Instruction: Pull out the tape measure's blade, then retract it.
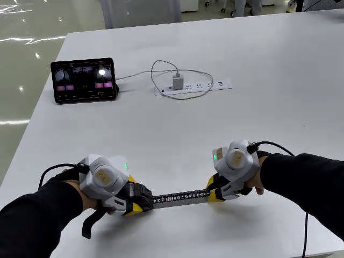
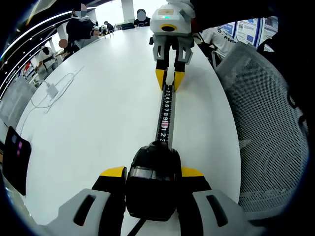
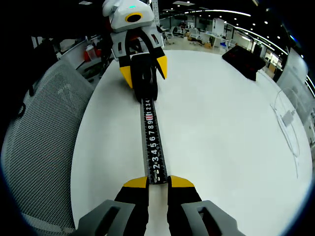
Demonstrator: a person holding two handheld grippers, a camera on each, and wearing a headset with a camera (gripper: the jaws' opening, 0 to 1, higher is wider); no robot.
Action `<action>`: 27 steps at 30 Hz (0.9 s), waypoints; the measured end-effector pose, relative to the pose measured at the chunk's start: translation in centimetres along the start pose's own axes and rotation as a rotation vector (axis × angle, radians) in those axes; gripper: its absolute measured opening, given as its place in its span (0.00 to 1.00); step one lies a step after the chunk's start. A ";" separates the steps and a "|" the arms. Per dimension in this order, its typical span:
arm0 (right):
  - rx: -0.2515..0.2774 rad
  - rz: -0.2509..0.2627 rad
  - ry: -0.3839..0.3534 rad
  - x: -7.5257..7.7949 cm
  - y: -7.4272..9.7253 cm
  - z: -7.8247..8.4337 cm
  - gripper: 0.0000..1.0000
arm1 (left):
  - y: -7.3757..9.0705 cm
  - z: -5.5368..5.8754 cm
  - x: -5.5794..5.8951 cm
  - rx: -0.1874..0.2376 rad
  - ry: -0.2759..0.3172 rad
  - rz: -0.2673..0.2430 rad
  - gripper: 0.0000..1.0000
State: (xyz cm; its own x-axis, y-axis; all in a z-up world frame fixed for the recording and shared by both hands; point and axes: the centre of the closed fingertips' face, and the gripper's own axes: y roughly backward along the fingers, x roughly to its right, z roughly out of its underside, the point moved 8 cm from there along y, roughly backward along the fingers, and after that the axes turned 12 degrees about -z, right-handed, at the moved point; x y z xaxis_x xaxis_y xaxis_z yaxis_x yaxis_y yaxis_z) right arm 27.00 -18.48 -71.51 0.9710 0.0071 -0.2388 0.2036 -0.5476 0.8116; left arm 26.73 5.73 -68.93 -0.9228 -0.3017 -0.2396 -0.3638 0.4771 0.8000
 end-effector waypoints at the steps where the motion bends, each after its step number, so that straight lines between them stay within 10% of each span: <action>1: 0.000 0.000 -0.002 0.0 0.0 0.0 0.10 | 0.0 0.0 0.0 0.000 0.000 0.000 0.34; 27: -0.011 0.013 0.010 0.0 0.7 1.5 0.09 | 0.0 0.0 0.0 -0.003 -0.006 0.002 0.34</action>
State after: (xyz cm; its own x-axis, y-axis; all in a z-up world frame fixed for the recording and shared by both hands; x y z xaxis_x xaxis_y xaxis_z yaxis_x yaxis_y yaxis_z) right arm 26.93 -20.11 -71.78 0.9748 0.0086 -0.2230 0.1924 -0.5384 0.8204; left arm 26.72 5.72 -68.87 -0.9241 -0.2957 -0.2419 -0.3619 0.4747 0.8023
